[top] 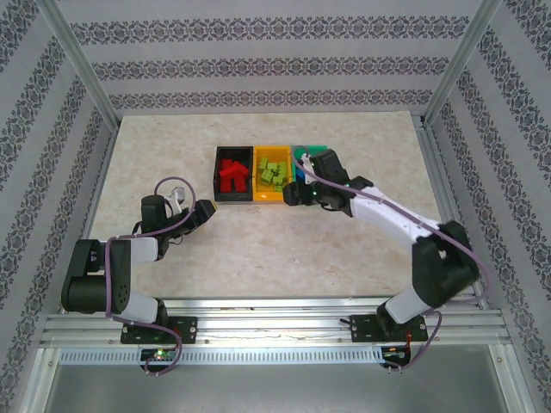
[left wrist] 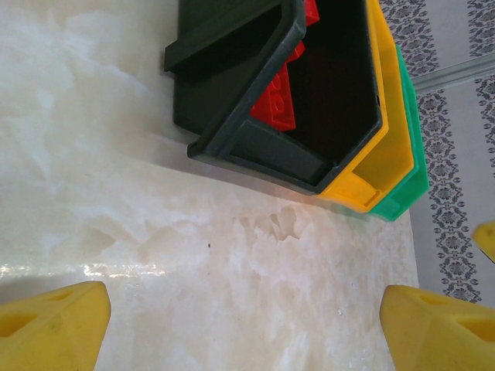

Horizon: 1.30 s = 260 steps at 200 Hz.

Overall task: Sort the legos into containers by color
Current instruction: Reset both arms

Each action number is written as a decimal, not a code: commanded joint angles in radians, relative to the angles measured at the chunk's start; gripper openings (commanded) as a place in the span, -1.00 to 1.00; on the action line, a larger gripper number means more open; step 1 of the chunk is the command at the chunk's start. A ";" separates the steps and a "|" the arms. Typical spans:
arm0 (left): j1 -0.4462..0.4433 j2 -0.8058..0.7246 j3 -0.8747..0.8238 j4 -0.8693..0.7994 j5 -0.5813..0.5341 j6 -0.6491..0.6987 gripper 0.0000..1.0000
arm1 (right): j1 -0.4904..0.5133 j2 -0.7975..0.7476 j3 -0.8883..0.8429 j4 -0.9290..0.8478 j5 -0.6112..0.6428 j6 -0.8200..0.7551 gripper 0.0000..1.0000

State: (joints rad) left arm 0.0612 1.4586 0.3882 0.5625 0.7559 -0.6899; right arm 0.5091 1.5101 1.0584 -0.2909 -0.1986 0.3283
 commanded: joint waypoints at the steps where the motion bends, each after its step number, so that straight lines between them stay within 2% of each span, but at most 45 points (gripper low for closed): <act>1: 0.015 -0.013 0.007 0.001 0.003 0.023 0.81 | 0.014 -0.133 -0.091 0.008 0.086 -0.061 0.28; 35: 0.030 -0.065 0.005 -0.057 -0.037 0.059 0.82 | -0.018 -0.389 -0.290 0.048 0.197 -0.094 0.33; 49: 0.032 -0.095 0.000 -0.087 -0.062 0.074 0.82 | -0.049 -0.478 -0.337 0.047 0.229 -0.113 0.41; 82: 0.035 -0.186 -0.017 -0.148 -0.125 0.109 0.82 | -0.141 -0.667 -0.416 0.039 0.275 -0.127 0.43; 106: 0.040 -0.269 -0.040 -0.188 -0.200 0.126 0.85 | -0.207 -0.786 -0.480 0.081 0.325 -0.101 0.72; 130: 0.044 -0.359 -0.061 -0.249 -0.289 0.140 1.00 | -0.262 -0.868 -0.536 0.121 0.362 -0.072 0.85; 141: 0.045 -0.407 -0.074 -0.264 -0.325 0.144 0.99 | -0.278 -0.894 -0.571 0.159 0.379 -0.070 0.95; 153: 0.046 -0.460 -0.091 -0.274 -0.359 0.148 0.99 | -0.292 -0.917 -0.599 0.193 0.396 -0.057 0.96; 169: 0.046 -0.531 -0.111 -0.298 -0.412 0.150 0.99 | -0.301 -0.930 -0.634 0.229 0.436 -0.053 0.96; 194: 0.048 -0.622 -0.150 -0.304 -0.501 0.166 0.99 | -0.316 -0.888 -0.664 0.270 0.608 -0.006 0.96; 210: 0.048 -0.685 -0.175 -0.318 -0.567 0.149 0.99 | -0.332 -0.849 -0.722 0.426 0.633 -0.042 0.97; 235: 0.048 -0.777 -0.218 -0.316 -0.623 0.129 0.99 | -0.338 -0.711 -0.824 0.766 0.658 -0.114 0.97; 260: 0.048 -0.819 -0.235 -0.334 -0.670 0.108 0.99 | -0.343 -0.516 -0.760 0.806 0.683 -0.166 0.97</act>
State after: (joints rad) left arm 0.0940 0.6739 0.1730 0.2672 0.1699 -0.5617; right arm 0.1783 0.8658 0.2569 0.3054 0.4137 0.2302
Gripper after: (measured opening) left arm 0.996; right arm 0.981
